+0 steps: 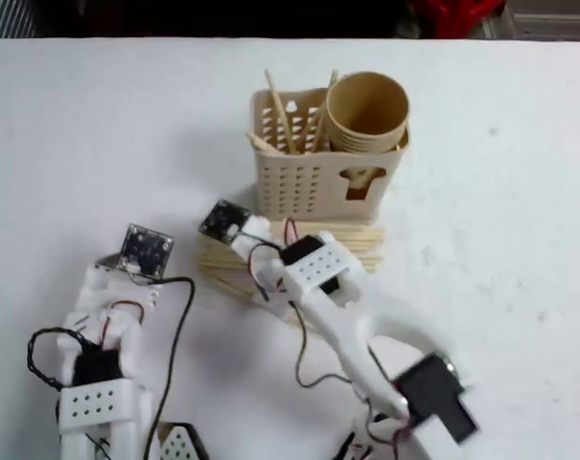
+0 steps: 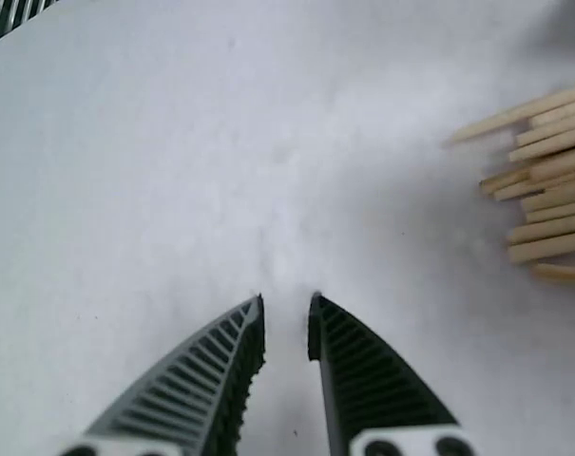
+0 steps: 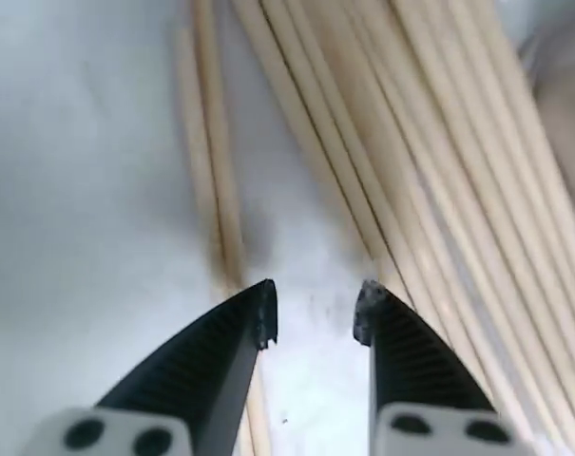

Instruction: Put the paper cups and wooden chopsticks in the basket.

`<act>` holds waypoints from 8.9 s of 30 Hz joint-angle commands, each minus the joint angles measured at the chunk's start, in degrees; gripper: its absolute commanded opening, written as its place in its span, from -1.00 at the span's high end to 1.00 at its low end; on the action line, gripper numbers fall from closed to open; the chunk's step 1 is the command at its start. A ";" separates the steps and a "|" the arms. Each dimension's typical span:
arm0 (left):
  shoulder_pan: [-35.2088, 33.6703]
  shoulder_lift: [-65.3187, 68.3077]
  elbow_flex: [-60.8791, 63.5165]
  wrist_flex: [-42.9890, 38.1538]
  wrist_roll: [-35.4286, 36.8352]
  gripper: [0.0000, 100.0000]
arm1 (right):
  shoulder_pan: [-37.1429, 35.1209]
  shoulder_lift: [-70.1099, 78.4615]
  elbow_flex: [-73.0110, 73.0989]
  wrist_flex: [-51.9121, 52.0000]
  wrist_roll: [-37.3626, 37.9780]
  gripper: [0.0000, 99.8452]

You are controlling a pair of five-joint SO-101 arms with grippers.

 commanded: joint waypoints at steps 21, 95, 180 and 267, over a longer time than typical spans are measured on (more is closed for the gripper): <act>0.40 -0.66 -0.18 0.26 -0.44 0.81 | -1.63 3.56 2.37 -5.67 0.70 0.72; 0.57 -0.66 -0.18 0.26 -0.44 0.81 | 9.63 -12.53 -17.05 -64.84 -12.40 0.97; 0.40 -0.66 -0.18 0.26 -0.44 0.81 | -5.41 9.45 -1.93 -6.37 -3.25 0.80; 0.48 -0.66 -0.18 0.26 -0.44 0.81 | 12.79 -19.21 -30.33 -16.48 -11.16 0.80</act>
